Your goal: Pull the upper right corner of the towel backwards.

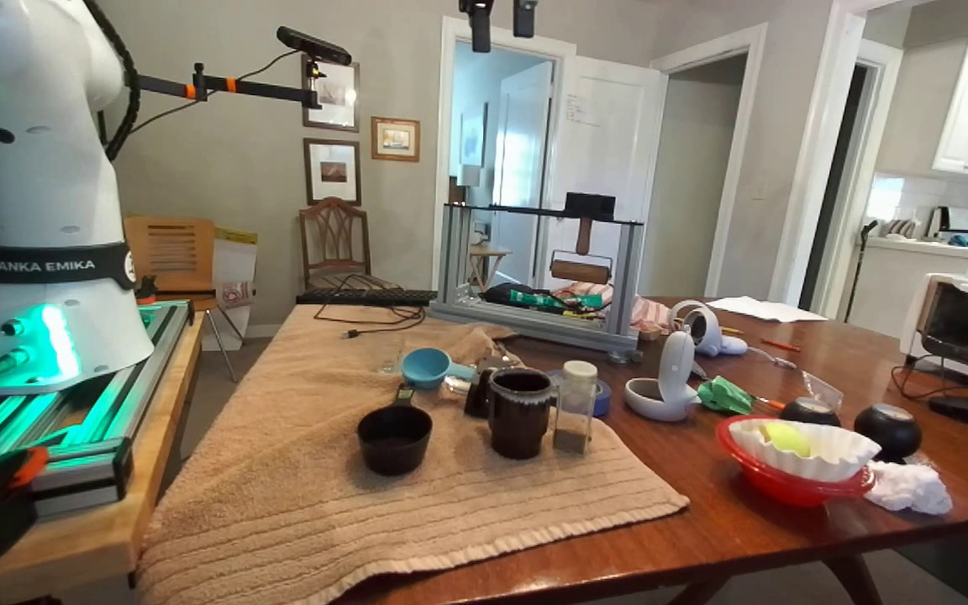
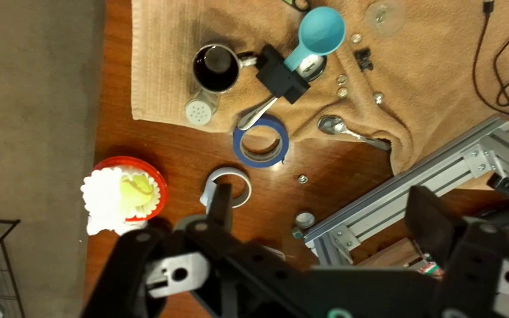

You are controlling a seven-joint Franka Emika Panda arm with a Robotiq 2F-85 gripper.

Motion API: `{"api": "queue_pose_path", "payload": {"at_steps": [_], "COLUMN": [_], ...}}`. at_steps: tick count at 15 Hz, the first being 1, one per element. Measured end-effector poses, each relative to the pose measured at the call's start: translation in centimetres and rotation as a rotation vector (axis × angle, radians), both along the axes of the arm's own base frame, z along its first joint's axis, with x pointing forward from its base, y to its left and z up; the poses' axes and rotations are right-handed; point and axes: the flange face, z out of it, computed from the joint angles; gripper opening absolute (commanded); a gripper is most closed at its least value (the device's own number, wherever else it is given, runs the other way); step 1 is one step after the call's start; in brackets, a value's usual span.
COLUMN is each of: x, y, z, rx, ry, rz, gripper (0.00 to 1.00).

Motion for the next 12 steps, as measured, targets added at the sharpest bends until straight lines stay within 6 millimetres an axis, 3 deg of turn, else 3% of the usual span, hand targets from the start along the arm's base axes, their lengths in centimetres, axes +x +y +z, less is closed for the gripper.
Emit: {"api": "queue_pose_path", "payload": {"at_steps": [3,8,12], "x": [2.1,2.4,3.4], "y": [-1.7,-1.9,-5.0], "z": [0.1,0.0,-0.9], "rx": [-0.016,-0.022,-0.028], "ry": [0.011,0.015,0.041], "rz": [-0.014,-0.018,-0.012], "gripper": [1.00,1.00,1.00]}}
